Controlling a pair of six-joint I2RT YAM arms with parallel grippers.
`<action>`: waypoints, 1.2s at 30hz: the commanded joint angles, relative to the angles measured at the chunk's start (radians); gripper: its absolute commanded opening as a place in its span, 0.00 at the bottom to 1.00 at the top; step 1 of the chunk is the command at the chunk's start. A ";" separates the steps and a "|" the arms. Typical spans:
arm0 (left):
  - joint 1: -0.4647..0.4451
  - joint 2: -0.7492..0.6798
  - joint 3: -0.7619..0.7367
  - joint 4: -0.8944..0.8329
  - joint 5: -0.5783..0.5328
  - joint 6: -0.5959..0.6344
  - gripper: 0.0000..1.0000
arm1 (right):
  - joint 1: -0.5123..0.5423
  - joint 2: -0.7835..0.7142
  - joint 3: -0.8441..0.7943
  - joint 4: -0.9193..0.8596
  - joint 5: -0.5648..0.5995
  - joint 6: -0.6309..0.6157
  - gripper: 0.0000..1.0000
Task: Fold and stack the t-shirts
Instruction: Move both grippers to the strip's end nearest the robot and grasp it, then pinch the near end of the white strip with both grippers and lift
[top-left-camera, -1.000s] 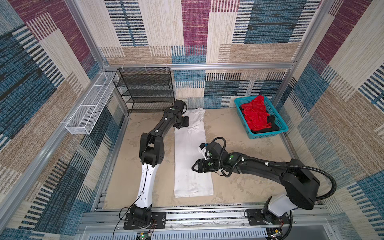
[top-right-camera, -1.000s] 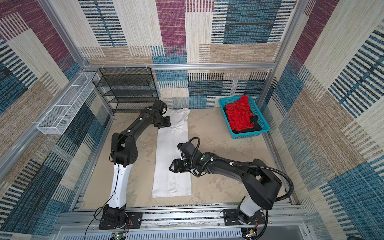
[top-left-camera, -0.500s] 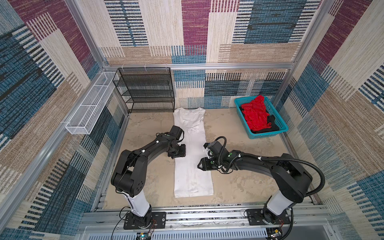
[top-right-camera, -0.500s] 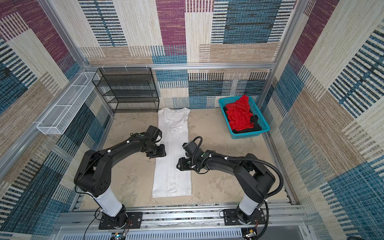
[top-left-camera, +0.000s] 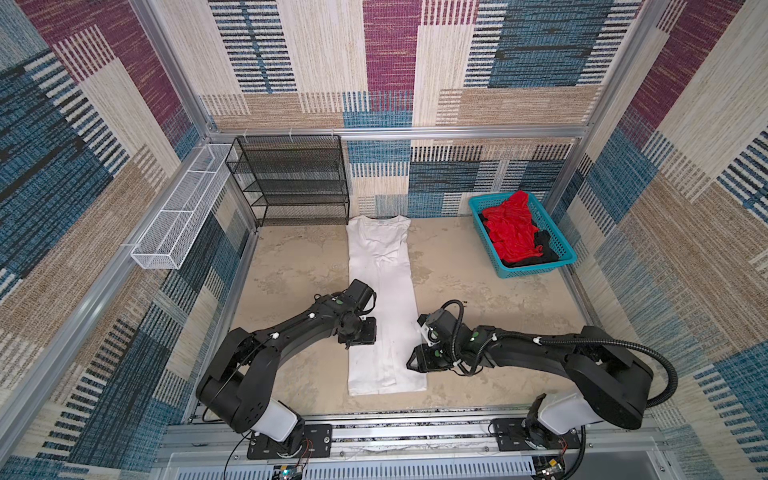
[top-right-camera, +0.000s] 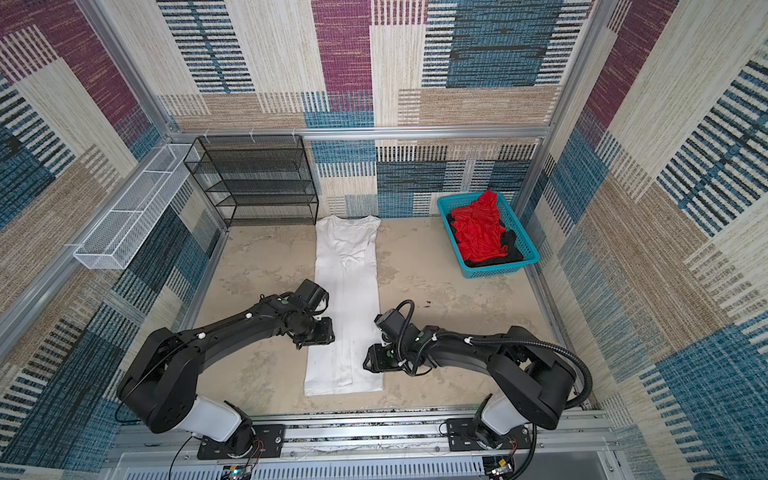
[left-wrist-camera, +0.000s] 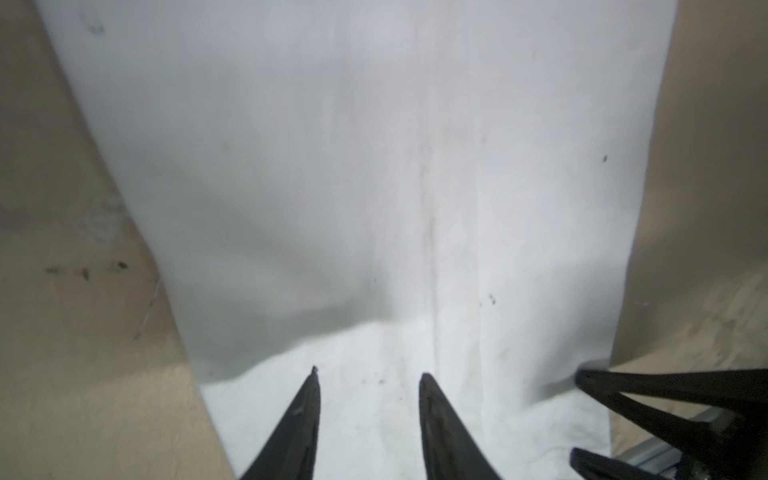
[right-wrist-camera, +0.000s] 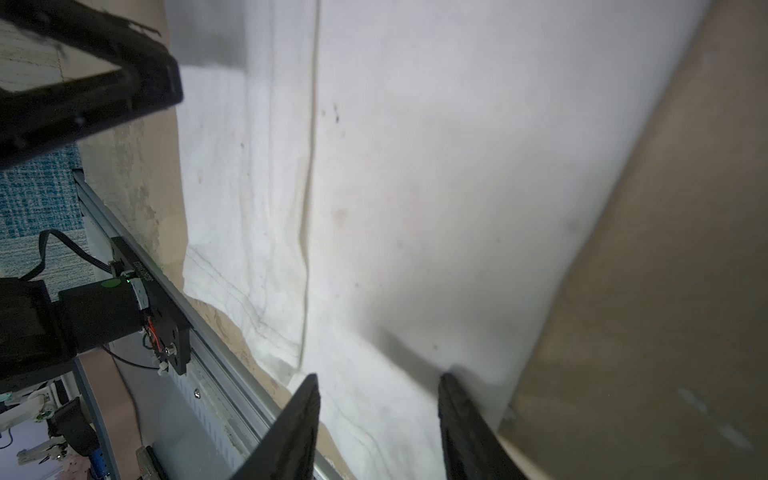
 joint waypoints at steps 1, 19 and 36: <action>-0.029 -0.042 -0.056 -0.022 -0.011 -0.086 0.41 | 0.008 -0.026 -0.027 -0.012 -0.011 0.038 0.49; -0.159 -0.371 -0.279 -0.184 -0.030 -0.311 0.39 | 0.029 -0.106 -0.071 -0.089 -0.065 0.048 0.51; -0.160 -0.380 -0.359 -0.126 0.039 -0.337 0.39 | 0.032 -0.153 -0.146 -0.097 -0.061 0.074 0.46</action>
